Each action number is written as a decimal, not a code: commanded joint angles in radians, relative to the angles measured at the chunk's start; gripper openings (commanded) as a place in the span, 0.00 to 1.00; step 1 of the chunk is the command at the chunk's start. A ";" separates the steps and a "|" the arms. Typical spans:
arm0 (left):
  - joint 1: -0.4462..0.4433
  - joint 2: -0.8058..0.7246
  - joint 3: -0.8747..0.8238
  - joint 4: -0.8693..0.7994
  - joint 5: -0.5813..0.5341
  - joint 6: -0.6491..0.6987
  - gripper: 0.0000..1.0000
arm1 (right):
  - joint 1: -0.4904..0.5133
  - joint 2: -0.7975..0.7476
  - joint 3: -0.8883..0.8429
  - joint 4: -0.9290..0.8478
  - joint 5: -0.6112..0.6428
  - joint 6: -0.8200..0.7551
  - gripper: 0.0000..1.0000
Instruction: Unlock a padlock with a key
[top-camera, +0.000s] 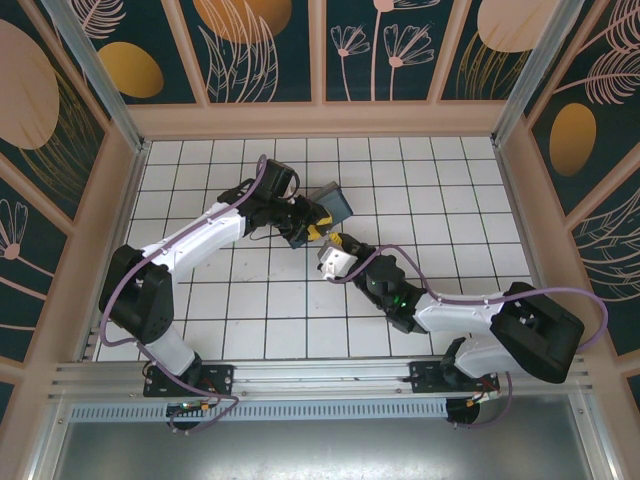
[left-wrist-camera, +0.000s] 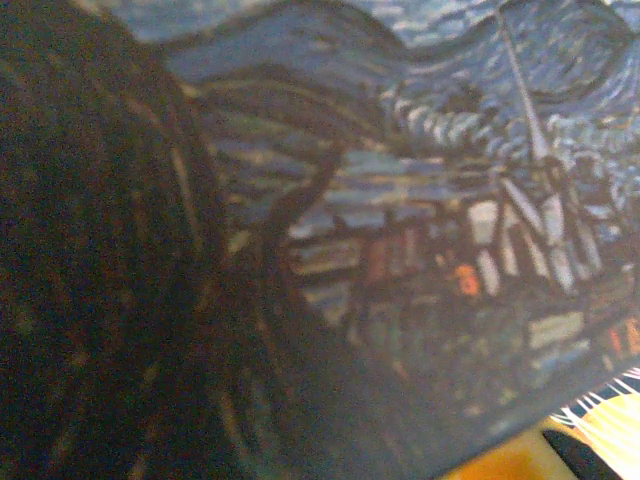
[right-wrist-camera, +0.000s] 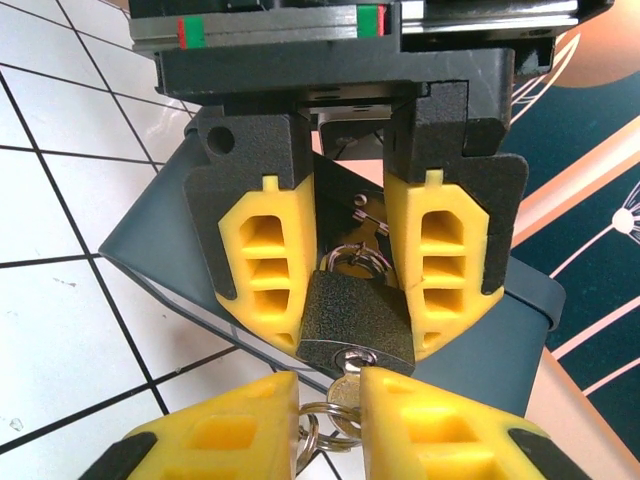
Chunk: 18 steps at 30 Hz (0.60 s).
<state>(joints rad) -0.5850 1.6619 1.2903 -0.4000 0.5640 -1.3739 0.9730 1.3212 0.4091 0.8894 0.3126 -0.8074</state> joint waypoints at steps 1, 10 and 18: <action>0.002 -0.007 0.050 0.043 0.030 -0.005 0.23 | -0.022 0.015 -0.008 0.024 0.017 -0.012 0.25; 0.002 -0.013 0.052 0.047 0.035 -0.010 0.23 | -0.027 0.054 -0.008 0.053 0.029 -0.072 0.27; 0.002 -0.017 0.049 0.052 0.044 -0.011 0.23 | -0.034 0.089 0.007 0.080 0.024 -0.104 0.25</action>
<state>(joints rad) -0.5823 1.6619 1.2907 -0.4004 0.5423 -1.3743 0.9554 1.3834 0.4091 0.9699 0.3099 -0.8879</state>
